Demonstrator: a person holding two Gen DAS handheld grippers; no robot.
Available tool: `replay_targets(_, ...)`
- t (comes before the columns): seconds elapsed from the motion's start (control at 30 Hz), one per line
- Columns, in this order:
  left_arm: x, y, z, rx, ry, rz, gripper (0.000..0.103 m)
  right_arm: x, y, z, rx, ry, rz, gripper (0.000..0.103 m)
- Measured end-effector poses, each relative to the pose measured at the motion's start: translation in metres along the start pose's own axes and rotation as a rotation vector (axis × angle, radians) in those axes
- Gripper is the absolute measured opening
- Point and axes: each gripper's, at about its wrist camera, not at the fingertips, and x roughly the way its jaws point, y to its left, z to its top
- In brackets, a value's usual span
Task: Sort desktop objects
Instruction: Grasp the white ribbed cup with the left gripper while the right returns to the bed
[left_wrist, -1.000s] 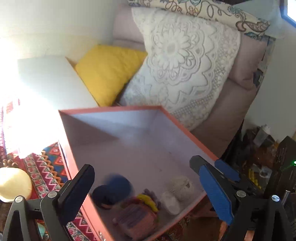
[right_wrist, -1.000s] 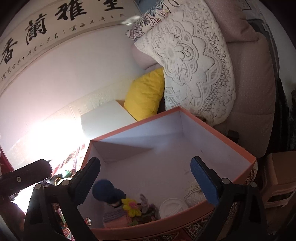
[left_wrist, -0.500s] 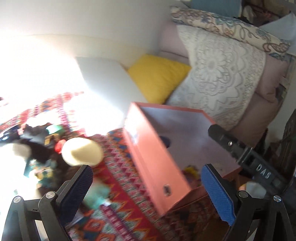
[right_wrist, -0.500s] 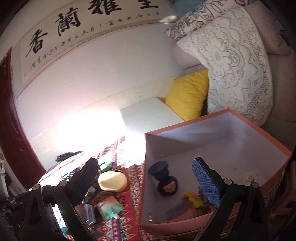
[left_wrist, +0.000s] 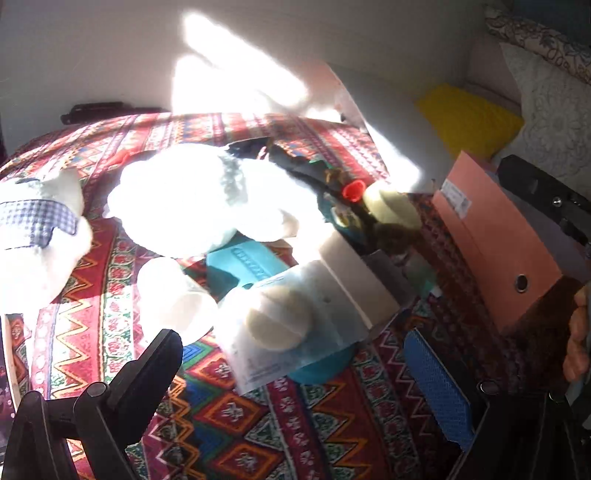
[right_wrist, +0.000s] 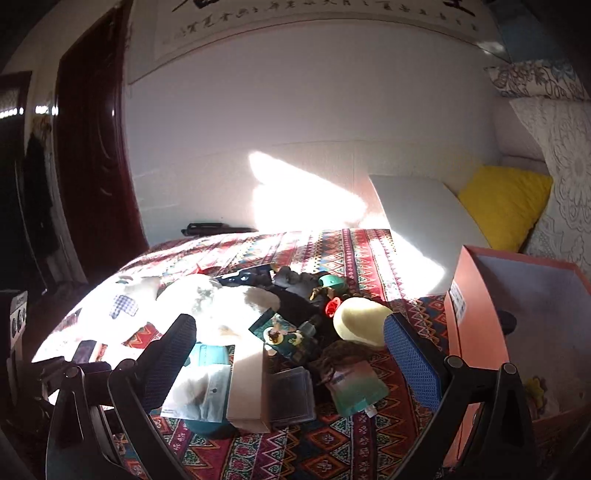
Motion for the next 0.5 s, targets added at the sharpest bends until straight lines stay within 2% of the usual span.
replay_targets(0.1, 0.002, 0.028, -0.013, -0.042, 0.004, 0.014, 0.099, 0.014, 0.023, -0.009, -0.092, 0.027, 0.0, 0.102)
replay_targets(0.2, 0.004, 0.05, -0.022, -0.079, -0.005, 0.045, 0.099, 0.032, 0.031, -0.017, -0.104, 0.092, 0.019, 0.102)
replay_targets(0.33, 0.019, 0.069, -0.019, -0.144, 0.008, 0.057, 0.099, 0.058, 0.03, -0.025, -0.089, 0.189, 0.038, 0.1)
replay_targets(0.5, 0.038, 0.071, -0.007, -0.173, 0.027, 0.034, 0.099, 0.093, 0.016, -0.035, 0.008, 0.322, 0.087, 0.09)
